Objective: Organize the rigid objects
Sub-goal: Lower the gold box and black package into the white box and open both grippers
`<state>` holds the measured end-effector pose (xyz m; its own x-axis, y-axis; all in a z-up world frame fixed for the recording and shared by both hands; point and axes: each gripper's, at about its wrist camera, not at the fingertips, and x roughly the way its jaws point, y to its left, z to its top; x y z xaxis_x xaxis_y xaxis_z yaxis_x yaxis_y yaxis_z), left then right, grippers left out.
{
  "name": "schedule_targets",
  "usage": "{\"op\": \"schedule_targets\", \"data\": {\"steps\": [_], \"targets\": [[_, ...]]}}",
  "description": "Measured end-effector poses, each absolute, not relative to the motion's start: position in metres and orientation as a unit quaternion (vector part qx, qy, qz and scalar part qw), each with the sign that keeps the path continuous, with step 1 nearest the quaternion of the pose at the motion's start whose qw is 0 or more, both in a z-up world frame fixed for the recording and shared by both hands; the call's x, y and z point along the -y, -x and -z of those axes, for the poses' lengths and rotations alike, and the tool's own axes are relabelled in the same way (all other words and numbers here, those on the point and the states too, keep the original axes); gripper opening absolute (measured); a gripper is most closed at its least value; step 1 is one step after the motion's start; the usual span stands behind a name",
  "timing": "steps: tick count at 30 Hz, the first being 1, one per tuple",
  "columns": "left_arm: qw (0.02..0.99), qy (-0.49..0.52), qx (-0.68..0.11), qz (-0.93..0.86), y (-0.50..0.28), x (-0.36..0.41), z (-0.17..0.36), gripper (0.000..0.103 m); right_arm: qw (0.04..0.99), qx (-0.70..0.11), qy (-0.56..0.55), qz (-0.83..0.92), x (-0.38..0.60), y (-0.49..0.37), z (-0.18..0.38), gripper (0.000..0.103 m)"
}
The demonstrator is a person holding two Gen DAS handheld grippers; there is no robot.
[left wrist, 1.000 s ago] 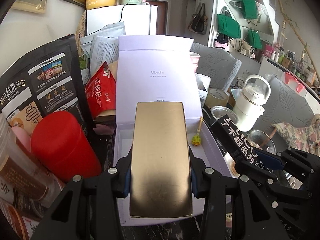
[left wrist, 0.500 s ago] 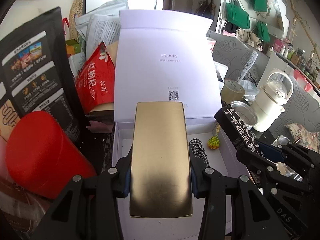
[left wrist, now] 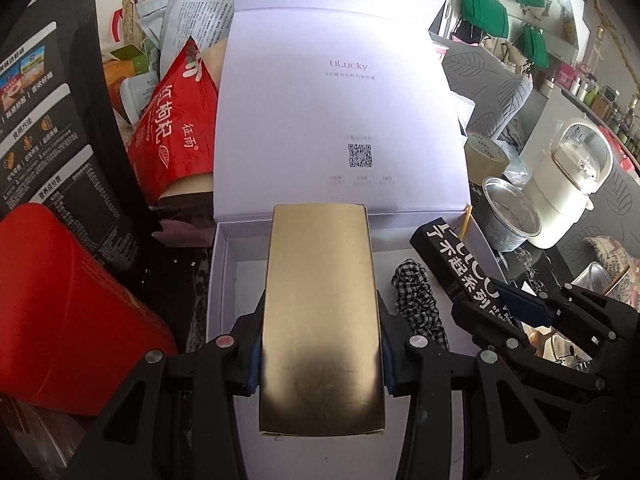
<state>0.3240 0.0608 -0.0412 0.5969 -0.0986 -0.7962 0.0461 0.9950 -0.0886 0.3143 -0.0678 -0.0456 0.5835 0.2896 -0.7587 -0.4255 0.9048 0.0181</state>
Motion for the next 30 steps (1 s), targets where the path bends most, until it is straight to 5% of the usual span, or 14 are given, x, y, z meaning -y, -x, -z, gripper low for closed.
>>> {"op": "schedule_targets", "data": {"steps": [23,28,30], "targets": [[0.878,0.045,-0.477,0.0,-0.325,-0.065,0.064,0.043,0.872,-0.432,0.1,-0.209,0.063,-0.317,0.058,0.026],[0.872,0.046,-0.487,-0.003,-0.323,-0.063,0.06,0.044,0.875,-0.425,0.102,-0.207,0.065,-0.311,0.051,0.038],[0.876,0.037,-0.48,-0.013,-0.318,-0.062,0.054,0.052,0.877,-0.421,0.101,-0.206,0.067,-0.308,0.046,0.039]]}}
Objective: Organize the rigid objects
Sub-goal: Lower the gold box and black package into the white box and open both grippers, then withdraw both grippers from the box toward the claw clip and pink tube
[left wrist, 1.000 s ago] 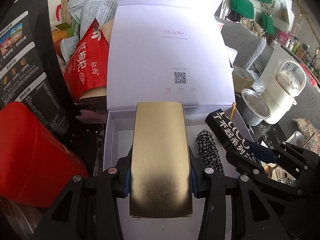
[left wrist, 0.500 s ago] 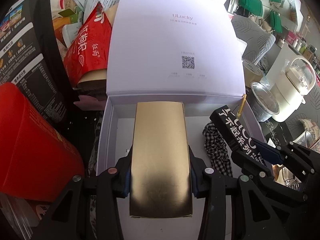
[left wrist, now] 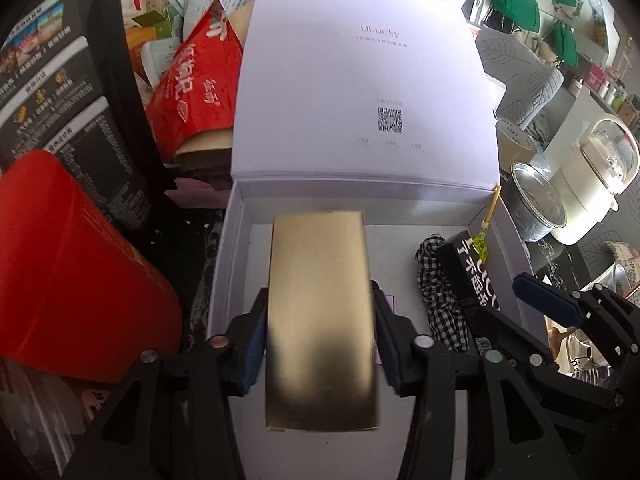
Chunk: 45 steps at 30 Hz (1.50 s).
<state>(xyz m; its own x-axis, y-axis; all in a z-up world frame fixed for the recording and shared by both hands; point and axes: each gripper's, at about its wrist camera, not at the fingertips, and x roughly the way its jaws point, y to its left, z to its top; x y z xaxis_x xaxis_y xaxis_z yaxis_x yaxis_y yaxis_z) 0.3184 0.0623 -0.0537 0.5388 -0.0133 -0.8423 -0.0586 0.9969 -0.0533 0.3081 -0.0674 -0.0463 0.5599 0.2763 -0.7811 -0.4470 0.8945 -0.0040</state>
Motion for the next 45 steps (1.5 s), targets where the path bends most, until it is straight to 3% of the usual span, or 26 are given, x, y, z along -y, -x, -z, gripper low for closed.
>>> {"op": "schedule_targets", "data": {"steps": [2,4,28,45], "targets": [[0.88,0.032,-0.473,-0.02,-0.314,-0.062,0.047,0.067,0.879,-0.418,0.101,-0.205,0.07,-0.305,0.042,0.039],[0.884,0.036,-0.466,-0.025,-0.308,-0.064,0.037,0.07,0.881,-0.414,0.098,-0.206,0.073,-0.302,0.036,0.039],[0.92,0.029,-0.388,-0.035,-0.233,-0.051,-0.055,0.07,0.912,-0.334,0.095,-0.217,0.097,-0.226,-0.046,0.04],[0.932,0.023,-0.361,-0.032,-0.156,-0.036,-0.072,0.07,0.922,-0.294,0.092,-0.236,0.114,-0.153,-0.064,0.044]]}}
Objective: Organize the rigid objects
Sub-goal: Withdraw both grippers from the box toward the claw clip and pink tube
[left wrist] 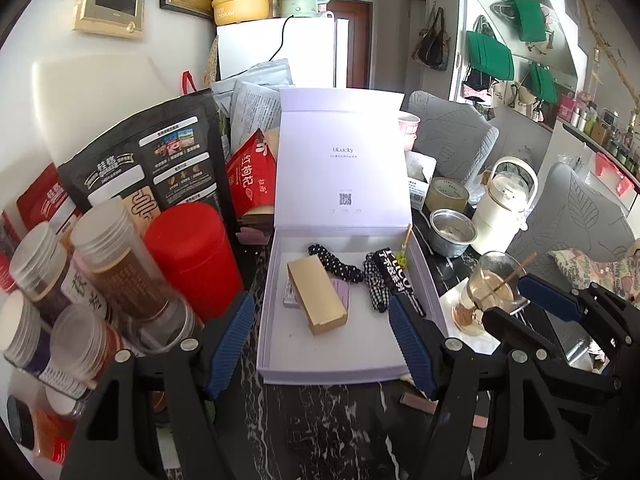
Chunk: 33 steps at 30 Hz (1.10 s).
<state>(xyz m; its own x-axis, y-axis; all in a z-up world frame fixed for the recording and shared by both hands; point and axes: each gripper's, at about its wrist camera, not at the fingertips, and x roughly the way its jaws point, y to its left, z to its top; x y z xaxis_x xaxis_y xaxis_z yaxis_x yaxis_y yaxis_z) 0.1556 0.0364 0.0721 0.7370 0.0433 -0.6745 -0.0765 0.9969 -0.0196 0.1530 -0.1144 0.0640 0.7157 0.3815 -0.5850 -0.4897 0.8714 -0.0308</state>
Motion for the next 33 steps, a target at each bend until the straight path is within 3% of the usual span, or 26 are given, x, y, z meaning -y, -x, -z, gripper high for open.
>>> {"op": "schedule_targets", "data": {"steps": [8,12,33], "targets": [[0.932,0.022,-0.36,-0.036,-0.122,-0.037,-0.067,0.07,0.92,-0.287,0.093,-0.25,0.115,-0.124,-0.062,0.046],[0.932,0.019,-0.36,-0.033,-0.109,-0.034,-0.063,0.079,0.919,-0.289,0.089,-0.254,0.118,-0.112,-0.056,0.047],[0.921,0.032,-0.388,0.009,-0.083,-0.013,-0.009,0.079,0.9,-0.342,0.082,-0.256,0.152,-0.1,0.004,0.047]]}}
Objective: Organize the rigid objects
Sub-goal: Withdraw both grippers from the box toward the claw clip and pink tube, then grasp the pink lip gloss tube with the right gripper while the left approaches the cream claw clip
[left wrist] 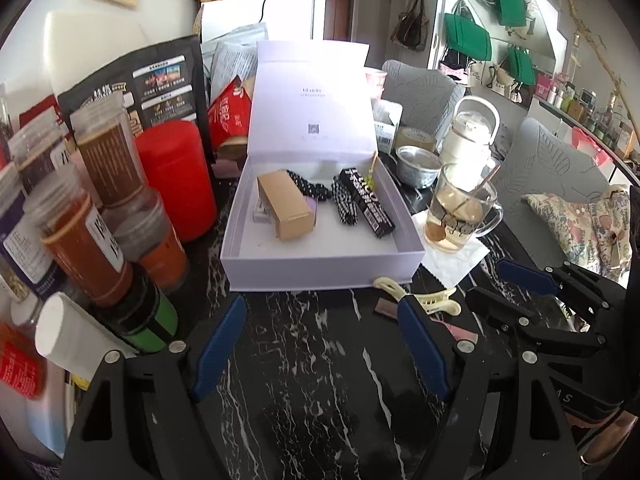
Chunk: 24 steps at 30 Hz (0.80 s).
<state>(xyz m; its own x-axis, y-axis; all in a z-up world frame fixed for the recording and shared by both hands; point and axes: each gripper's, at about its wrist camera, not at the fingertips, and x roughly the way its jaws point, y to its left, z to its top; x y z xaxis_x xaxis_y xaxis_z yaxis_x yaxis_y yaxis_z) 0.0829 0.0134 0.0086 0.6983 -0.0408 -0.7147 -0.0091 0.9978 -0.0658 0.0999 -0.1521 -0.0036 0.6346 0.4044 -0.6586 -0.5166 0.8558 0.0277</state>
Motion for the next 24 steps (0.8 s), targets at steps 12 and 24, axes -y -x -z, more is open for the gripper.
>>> {"op": "schedule_targets", "data": {"steps": [12,24], "targets": [[0.903,0.039,-0.428,0.012,-0.09,-0.006,0.034,0.079,0.87,-0.399,0.08,-0.277,0.16,-0.12,0.059,0.047],[0.898,0.053,-0.436,0.025,-0.101,-0.004,0.056,0.079,0.849,-0.436,0.091,-0.283,0.156,-0.134,0.098,0.047]]}}
